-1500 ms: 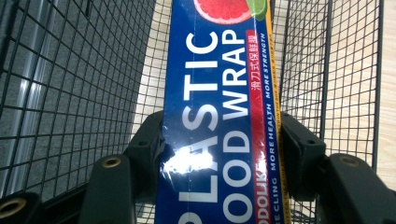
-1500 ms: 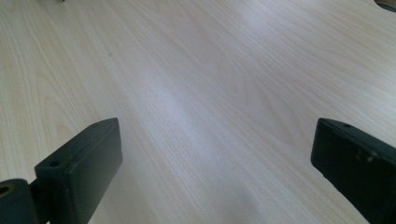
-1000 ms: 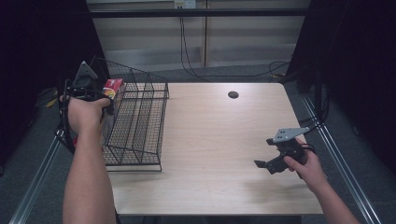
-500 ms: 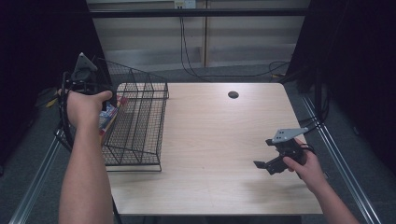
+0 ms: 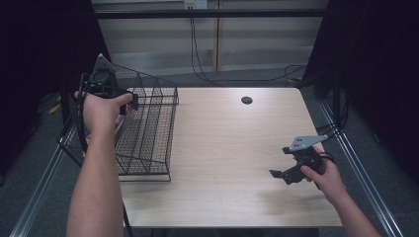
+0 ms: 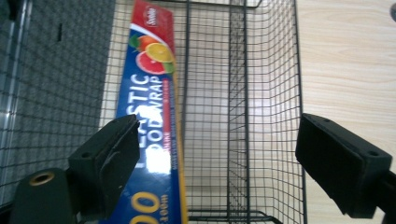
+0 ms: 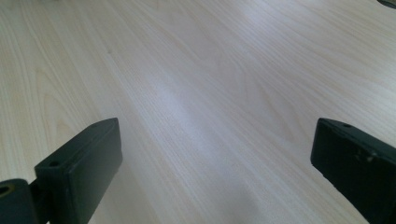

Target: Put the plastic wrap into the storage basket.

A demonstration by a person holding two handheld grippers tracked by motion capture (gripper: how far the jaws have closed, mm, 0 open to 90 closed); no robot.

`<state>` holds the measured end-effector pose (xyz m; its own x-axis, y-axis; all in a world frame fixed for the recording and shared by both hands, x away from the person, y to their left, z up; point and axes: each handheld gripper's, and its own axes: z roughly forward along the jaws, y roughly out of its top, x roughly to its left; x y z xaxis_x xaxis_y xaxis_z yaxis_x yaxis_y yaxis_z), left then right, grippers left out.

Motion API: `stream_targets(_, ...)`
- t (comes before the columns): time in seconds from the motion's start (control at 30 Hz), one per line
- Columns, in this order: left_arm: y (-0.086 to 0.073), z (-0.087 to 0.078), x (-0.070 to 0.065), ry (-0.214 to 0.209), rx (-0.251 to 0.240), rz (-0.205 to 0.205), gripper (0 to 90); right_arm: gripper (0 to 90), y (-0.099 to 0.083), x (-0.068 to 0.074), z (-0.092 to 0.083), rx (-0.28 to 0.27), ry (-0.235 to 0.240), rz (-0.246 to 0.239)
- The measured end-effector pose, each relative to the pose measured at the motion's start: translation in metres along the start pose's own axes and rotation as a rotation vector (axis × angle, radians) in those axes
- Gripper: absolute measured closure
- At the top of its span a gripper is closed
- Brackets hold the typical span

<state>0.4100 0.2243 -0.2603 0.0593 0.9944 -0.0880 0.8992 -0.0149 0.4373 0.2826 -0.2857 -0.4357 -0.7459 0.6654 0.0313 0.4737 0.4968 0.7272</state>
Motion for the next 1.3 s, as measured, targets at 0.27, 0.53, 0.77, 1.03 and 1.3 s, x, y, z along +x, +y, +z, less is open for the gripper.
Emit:
stream_targets(0.27, 0.000, 0.006, -0.014, -0.054, -0.011, 0.025, 10.7, 2.2, -0.001, 0.001, 0.000, 0.001, -0.002, 0.002)
stream_targets(0.53, 0.001, 0.011, -0.030, -0.098, -0.037, 0.061, 8.5, 2.2, -0.002, 0.002, -0.001, 0.002, -0.008, 0.001)
stream_targets(0.77, 0.001, 0.017, -0.047, -0.137, -0.039, 0.101, 6.9, 2.2, -0.005, 0.001, -0.003, 0.003, -0.010, 0.005)
stream_targets(1.03, -0.002, 0.025, -0.067, -0.177, -0.040, 0.159, 7.1, 2.3, -0.007, 0.001, -0.003, 0.005, -0.014, 0.009)
stream_targets(1.3, -0.009, 0.033, -0.089, -0.231, -0.040, 0.230, 7.4, 2.2, -0.008, 0.000, -0.004, 0.002, -0.019, 0.013)
